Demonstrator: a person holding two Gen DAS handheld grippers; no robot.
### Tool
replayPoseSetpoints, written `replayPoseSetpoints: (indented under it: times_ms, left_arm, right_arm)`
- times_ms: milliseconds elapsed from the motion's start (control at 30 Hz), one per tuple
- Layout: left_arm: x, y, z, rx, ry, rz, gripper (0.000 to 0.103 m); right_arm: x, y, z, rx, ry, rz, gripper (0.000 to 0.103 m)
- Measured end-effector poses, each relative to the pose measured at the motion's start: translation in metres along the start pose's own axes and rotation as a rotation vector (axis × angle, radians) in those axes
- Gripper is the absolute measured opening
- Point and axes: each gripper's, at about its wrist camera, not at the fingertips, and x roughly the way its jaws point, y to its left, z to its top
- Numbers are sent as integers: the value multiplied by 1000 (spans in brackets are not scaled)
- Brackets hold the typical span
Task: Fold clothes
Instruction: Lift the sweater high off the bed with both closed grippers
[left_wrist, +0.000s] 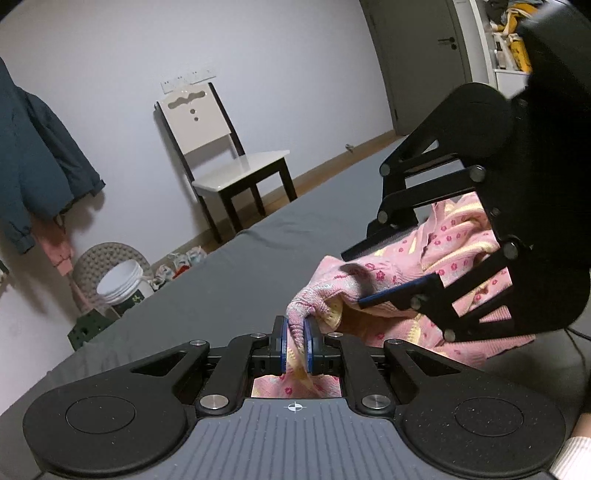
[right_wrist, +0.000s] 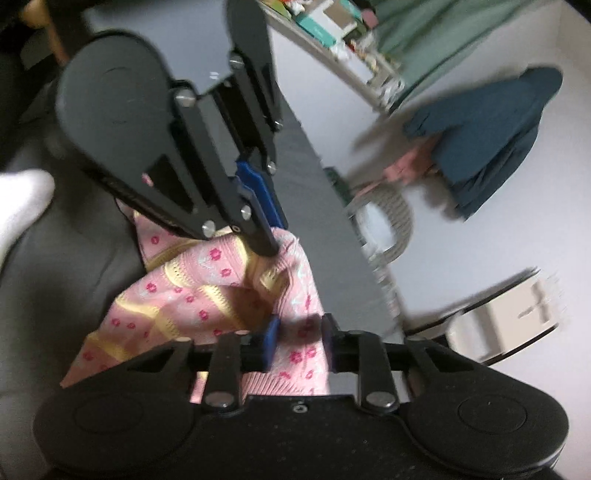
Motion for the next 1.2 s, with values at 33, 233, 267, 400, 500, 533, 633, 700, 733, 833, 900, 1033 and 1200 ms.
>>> replayPoseSetpoints:
  times_ms: [33,233,267,400,500,533,633,700,733,833,900,1033,1200]
  left_arm:
    - [2,0,0,1,4,-5,9]
    - [11,-1,-3,27,42,-34,9]
    - [10,-2,-3,36,41,-46,9]
    - [3,-14,-1,77,-3,-113,10]
    - [2,-24,3,120,-24,-135,10]
    - [2,-28,4,138,-23,-134,10]
    - [4,-39,7,182,-23,-129,11]
    - [0,-42,7,190,-35,-114,20]
    - [-2,-44,7,194,-41,-107,31]
    - [-8,-49,7,206,-59,-86,75]
    - [-12,-52,7,214,-71,-72,75]
    - [-14,-52,11,167,-92,-71,75]
    - [2,-57,11,161,-6,-41,48]
  right_arm:
    - [1,-4,-1,26,6,36,9]
    - [-21,-10,-3,-15,22,57,7]
    - [-29,-7,-3,-47,18,38,7]
    - [-50,10,-8,-226,9,-76,7]
    - [-59,30,-10,-344,15,-133,7]
    - [-59,35,-10,-377,17,-154,7]
    - [-58,44,-12,-424,21,-198,7]
    - [-57,47,-13,-429,26,-205,7]
    - [-56,49,-13,-431,28,-211,7]
    - [-53,47,-13,-424,26,-219,7]
    - [-53,44,-12,-403,22,-227,7]
    - [-58,34,-8,-345,-8,-277,7]
    - [-60,22,2,-310,-21,-313,7]
